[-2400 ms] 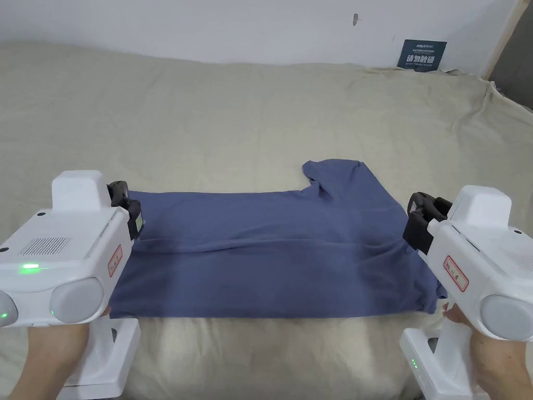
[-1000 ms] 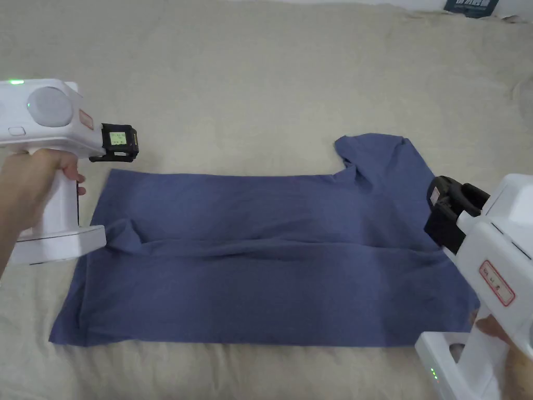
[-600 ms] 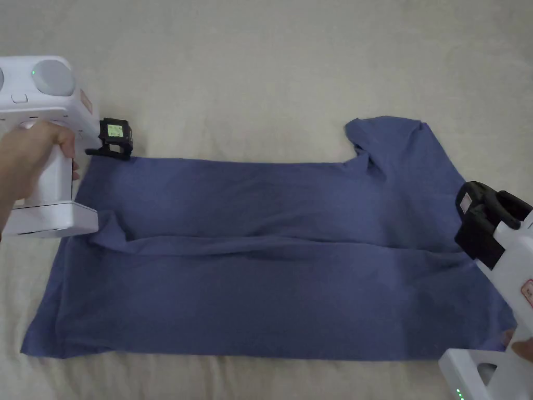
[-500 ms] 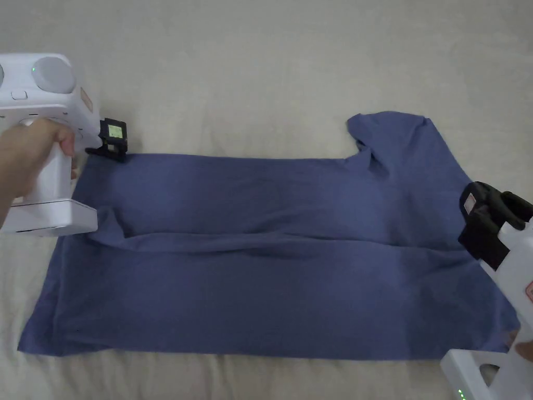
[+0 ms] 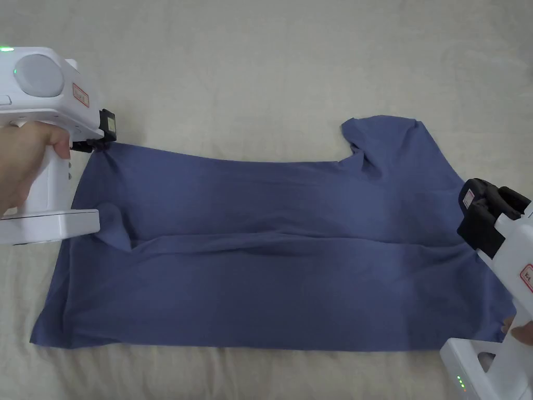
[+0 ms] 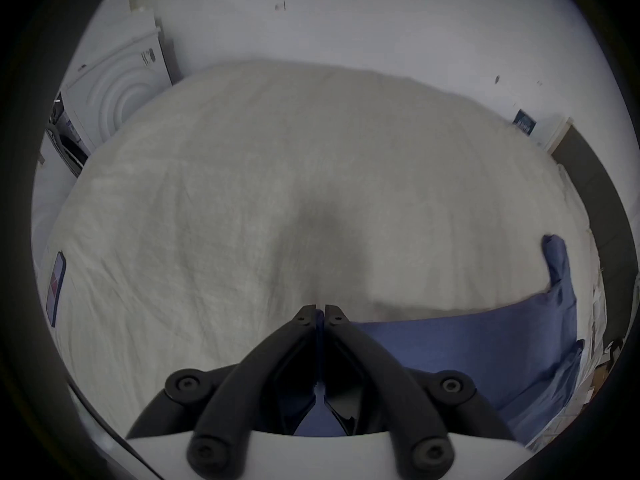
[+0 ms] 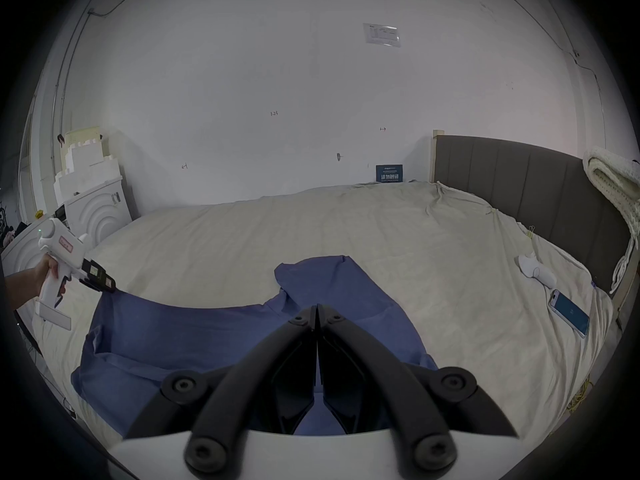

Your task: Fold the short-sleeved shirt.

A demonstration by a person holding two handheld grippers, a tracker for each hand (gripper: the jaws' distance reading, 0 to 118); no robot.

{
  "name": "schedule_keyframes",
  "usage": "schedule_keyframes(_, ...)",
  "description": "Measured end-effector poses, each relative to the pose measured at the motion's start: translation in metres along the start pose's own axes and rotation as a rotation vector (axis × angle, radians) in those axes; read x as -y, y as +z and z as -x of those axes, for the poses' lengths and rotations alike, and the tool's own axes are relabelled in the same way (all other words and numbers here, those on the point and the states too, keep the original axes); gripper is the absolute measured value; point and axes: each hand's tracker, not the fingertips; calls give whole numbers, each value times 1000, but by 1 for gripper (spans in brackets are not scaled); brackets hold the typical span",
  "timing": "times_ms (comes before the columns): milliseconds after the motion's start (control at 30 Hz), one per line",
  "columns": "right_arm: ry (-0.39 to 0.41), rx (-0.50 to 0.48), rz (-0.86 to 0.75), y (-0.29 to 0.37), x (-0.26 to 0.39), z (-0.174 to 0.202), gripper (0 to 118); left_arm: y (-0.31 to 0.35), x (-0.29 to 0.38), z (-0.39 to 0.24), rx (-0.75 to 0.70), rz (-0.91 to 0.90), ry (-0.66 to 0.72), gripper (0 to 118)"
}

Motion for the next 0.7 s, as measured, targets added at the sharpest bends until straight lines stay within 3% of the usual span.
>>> schedule_keyframes(300, -7, -10, -6, 3, -31, -16, 0, 62, 21, -5, 46, -169, 44, 0)
schedule_keyframes(433, -20, -20, 98, -25, -64, -27, 5, 71, 27, -5, 60, -188, 65, 0)
schedule_keyframes(467, -47, -28, 127, -37, -72, -32, 20, 70, 26, -6, 61, -190, 70, 0)
schedule_keyframes(567, -56, -11, 264, -76, -96, -42, 99, 74, 29, -6, 65, -199, 82, 0)
schedule_keyframes(700, 30, 63, 461, -131, -112, -46, 103, 75, 35, -4, 77, -210, 93, 0)
